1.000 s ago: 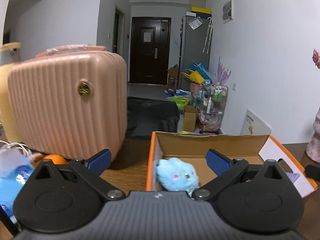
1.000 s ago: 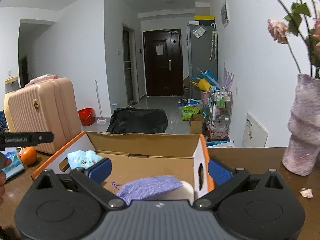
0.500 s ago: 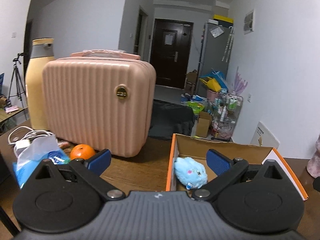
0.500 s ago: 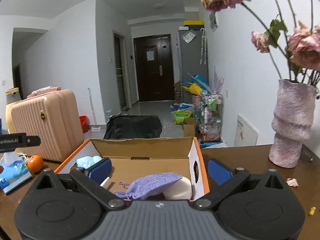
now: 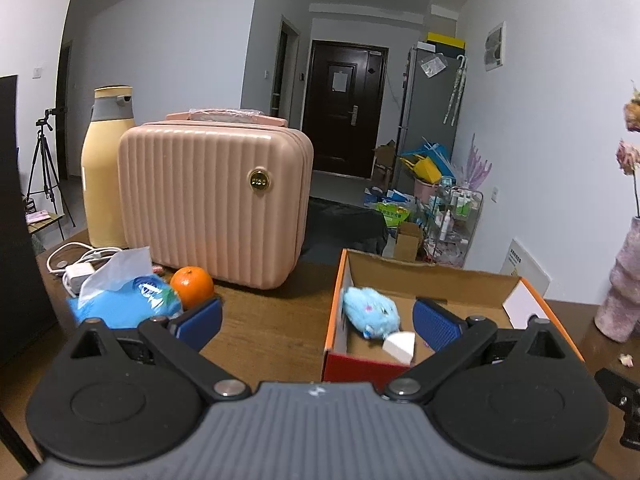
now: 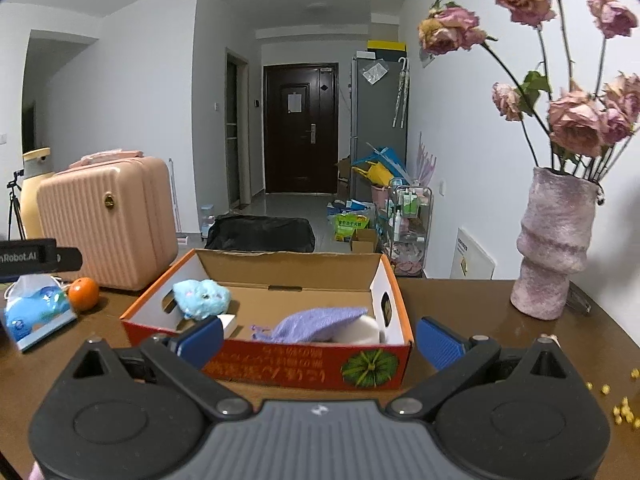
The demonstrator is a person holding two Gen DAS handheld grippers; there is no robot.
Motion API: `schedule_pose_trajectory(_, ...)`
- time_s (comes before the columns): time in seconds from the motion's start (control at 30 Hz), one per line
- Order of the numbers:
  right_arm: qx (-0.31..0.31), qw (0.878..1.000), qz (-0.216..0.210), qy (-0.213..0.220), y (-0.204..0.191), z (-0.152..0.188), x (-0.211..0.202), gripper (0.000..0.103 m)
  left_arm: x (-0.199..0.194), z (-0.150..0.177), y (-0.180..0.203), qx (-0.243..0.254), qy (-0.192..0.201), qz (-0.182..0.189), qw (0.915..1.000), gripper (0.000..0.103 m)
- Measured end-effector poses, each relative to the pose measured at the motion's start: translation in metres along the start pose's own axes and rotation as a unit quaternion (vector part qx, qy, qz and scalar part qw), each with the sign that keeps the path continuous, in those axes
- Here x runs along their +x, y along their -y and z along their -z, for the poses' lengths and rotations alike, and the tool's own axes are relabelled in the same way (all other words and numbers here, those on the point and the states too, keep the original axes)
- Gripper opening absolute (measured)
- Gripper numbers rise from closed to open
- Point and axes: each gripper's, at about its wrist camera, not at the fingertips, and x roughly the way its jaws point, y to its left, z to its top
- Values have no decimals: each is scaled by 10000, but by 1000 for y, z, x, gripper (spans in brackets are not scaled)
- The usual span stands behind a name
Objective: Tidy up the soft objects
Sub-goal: 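Withdraw both tools from the box back toward the remaining soft toys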
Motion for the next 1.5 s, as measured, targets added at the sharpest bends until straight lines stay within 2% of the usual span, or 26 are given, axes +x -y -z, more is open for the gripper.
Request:
schedule_pose_trajectory(0.43, -212, 9996, -159, -62, -15, 35, -77, 103, -68, 45, -10, 270, -251, 251, 9990, 103)
schedule_pose_trajectory(0.83, -464, 9986, -232, -51, -27, 81, -121, 103, -108, 82, -20, 479, -380, 440, 9972, 103)
schedule_pose_trajectory(1.23, -442, 9986, -260, -86, -24, 117, -145, 103, -138, 119, -33, 658, -529, 789, 9933, 103)
schedule_pose_trajectory(1.5, -533, 9980, -199, -258, -24, 128, -125, 103, -131, 140, -39, 725, -673, 881, 9912, 103)
